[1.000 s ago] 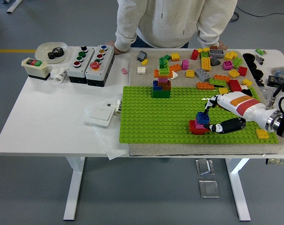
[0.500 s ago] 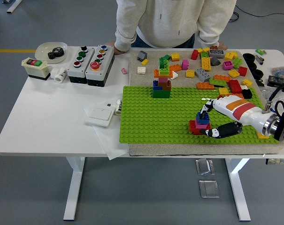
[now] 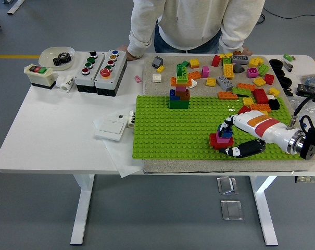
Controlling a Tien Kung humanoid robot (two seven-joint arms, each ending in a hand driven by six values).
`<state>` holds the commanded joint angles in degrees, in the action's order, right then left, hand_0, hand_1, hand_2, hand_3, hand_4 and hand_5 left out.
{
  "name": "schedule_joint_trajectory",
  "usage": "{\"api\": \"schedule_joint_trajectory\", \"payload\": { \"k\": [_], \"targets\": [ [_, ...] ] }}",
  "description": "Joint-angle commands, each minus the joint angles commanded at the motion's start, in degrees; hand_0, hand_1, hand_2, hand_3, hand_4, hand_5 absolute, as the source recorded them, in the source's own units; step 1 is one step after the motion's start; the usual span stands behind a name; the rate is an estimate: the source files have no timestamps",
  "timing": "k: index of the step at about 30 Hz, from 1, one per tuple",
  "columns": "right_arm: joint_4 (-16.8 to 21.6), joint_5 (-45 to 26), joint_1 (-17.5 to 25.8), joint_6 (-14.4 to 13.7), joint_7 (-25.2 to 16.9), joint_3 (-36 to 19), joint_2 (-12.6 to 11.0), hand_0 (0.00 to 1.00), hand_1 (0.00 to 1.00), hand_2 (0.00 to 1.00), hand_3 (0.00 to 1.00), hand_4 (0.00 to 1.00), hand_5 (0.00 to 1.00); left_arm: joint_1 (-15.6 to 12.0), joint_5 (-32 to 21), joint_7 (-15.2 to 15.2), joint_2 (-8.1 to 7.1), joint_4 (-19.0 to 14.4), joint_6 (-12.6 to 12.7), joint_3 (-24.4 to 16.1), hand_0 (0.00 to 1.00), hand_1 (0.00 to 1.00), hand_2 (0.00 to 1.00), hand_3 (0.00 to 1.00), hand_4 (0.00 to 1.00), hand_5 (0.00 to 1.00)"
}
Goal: Pick up the brick,pile it on top of brick,press brick,pick up the brick,pile it on top of brick,press brick
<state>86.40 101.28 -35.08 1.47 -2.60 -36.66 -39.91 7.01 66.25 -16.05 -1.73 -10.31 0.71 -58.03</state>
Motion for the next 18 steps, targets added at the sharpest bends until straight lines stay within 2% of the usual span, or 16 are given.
{"api": "schedule_joint_trajectory", "payload": {
  "k": [18],
  "targets": [
    [0.4,0.4,0.1,0.3,0.8,0.0,0.4,0.666,0.654,0.707,0.592,0.799,0.504,0.1,0.2,-0.1,-0.06,0.0,0.1,-0.2,0.781,0.715,0.66,0.563,0.59,0.609]
  ]
}}
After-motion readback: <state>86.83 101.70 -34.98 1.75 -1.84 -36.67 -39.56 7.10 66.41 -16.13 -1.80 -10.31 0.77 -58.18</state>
